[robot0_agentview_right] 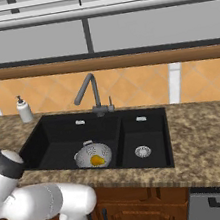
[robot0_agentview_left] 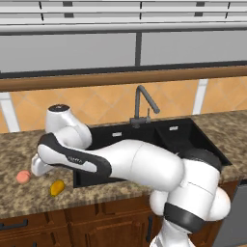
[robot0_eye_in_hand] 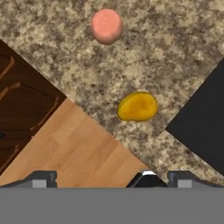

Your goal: Put the colander in the sink, put the mango, peach, pear in the colander, and turn on the sink faucet and pour water over the colander.

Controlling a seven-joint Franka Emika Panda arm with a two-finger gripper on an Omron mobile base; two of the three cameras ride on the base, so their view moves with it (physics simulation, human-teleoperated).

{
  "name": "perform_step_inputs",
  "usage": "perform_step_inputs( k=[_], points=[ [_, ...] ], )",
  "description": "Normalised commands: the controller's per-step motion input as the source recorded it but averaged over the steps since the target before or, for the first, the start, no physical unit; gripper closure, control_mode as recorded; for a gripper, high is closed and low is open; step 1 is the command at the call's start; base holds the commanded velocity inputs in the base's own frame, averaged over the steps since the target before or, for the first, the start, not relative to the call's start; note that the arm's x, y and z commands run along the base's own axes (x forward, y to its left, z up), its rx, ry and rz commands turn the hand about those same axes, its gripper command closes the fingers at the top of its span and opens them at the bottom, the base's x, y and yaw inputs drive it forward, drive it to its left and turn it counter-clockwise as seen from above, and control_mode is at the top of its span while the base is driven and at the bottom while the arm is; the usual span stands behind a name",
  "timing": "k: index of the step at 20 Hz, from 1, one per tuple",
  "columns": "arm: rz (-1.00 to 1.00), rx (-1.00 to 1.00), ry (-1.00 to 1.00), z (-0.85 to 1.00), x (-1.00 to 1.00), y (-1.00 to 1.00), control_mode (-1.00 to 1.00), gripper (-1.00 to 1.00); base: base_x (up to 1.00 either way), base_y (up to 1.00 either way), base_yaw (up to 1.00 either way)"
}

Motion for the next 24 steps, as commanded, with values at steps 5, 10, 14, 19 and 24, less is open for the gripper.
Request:
perform_step_inputs(
  k=[5,10,14,19,24],
  points=[
    [0.03,-0.05,0.0,-0.51,0.14,0.51,-1.0,-1.0,0.0,0.0,0.0],
    [0.0,-0.04,0.03,-0.43,0.28,0.48,-1.0,-1.0,0.0,0.0,0.0],
    [0.0,-0.02,0.0,-0.38,0.44,0.34,-1.0,-1.0,0.0,0.0,0.0],
    [0.0,-0.03,0.0,-0.27,0.59,0.45,-1.0,-1.0,0.0,0.0,0.0],
    [0.0,-0.04,0.04,-0.08,0.6,0.62,-1.0,-1.0,0.0,0.0,0.0]
  ],
)
